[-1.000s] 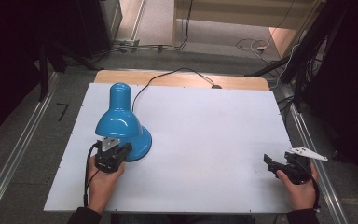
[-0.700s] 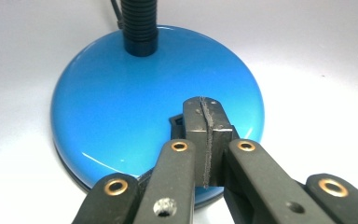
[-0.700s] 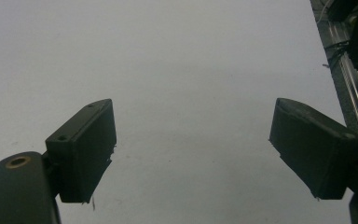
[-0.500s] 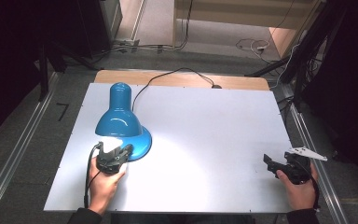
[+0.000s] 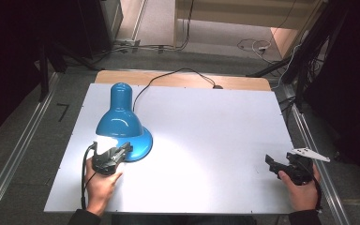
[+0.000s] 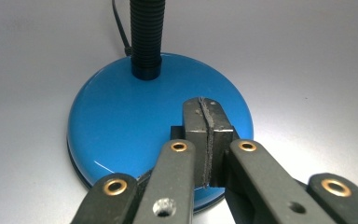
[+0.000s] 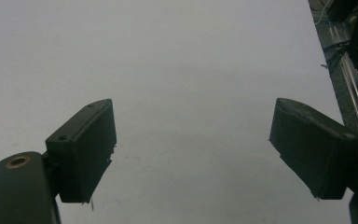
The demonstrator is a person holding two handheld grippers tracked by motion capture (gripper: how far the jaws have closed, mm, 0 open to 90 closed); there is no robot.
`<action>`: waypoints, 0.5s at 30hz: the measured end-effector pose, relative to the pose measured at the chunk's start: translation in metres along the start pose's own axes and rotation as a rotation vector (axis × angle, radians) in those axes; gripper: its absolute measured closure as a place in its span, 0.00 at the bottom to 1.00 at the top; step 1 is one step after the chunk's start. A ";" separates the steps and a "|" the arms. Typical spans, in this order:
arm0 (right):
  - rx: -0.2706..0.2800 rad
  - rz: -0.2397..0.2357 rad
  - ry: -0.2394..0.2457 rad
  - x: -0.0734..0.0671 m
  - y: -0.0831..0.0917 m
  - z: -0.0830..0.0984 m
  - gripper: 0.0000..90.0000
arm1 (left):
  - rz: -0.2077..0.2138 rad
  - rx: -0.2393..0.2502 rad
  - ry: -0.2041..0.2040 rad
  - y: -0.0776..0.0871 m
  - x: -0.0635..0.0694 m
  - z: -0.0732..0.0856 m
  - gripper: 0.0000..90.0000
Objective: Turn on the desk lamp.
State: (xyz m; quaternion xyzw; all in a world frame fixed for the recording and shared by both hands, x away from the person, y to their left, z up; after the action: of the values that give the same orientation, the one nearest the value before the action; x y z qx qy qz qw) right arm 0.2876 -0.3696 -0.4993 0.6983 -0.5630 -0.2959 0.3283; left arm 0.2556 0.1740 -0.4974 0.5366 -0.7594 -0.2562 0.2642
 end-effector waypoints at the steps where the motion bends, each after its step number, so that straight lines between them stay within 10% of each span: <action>1: 0.000 0.001 -0.001 0.000 0.000 0.000 0.15 | -0.003 0.003 0.004 0.001 0.000 0.000 1.00; 15: -0.002 0.001 -0.003 0.000 0.000 0.000 0.15 | -0.015 0.006 0.036 0.002 -0.007 0.002 0.77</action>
State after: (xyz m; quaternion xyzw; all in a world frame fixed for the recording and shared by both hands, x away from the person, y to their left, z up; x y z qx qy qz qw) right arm 0.2874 -0.3700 -0.4993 0.6971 -0.5636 -0.2975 0.3284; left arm 0.2552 0.1817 -0.4983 0.5476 -0.7512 -0.2459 0.2744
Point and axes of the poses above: each handheld gripper's, and its own axes: y roughly backward along the jaws, z roughly out of its underside, x roughly to its right, the point moved 2 cm from there along -y, roughly forward along the jaws, and after that the axes turned 11 degrees about -x, right-handed, at the moved point
